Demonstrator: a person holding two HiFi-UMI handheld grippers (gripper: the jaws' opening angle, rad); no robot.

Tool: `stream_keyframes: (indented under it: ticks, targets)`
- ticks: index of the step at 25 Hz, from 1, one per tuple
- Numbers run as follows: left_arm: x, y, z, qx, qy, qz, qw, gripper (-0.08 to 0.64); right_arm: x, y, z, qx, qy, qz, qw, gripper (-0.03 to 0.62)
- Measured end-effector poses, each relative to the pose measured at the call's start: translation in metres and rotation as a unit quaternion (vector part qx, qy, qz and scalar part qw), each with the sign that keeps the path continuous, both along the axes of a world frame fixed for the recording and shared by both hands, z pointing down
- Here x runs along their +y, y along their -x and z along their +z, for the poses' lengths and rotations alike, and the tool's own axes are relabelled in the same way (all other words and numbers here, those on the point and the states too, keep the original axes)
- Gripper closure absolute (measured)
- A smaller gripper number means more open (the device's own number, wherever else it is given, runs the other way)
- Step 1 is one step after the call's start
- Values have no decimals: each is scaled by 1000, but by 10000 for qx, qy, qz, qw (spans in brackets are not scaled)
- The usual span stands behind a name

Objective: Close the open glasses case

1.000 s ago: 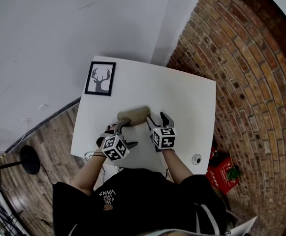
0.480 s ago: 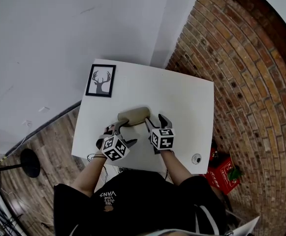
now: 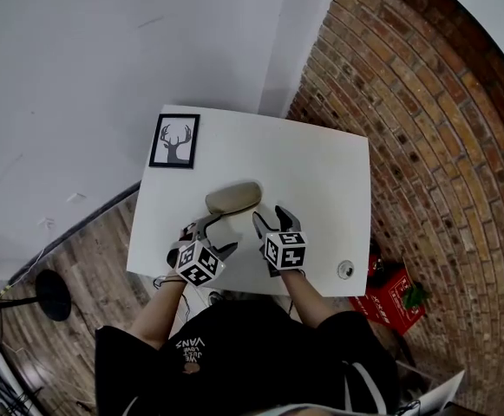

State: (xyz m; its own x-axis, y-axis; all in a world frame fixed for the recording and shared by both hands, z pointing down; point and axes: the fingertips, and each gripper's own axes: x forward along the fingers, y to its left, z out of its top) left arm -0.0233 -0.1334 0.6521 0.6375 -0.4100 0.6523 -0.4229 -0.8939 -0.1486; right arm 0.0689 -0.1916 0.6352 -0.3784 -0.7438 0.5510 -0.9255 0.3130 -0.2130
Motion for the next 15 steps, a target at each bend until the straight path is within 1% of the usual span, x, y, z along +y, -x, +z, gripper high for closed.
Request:
stream_keyframes:
  ticks: [6, 9, 13, 15]
  targets:
    - [11, 9, -13, 90, -270, -140, 9995, 246, 25, 0, -11, -112, -122, 117, 9998, 343]
    - [17, 16, -24, 196, -455, -264, 9984, 286, 37, 3, -25, -273, -295, 177, 9990, 386]
    - [24, 30, -43, 446, -726, -503, 9951, 372, 49, 5, -48, -378, -640, 281, 9968, 455]
    - [29, 36, -52, 504, -874, -580, 9932, 414, 56, 6, -58, -430, -774, 340, 9955, 498]
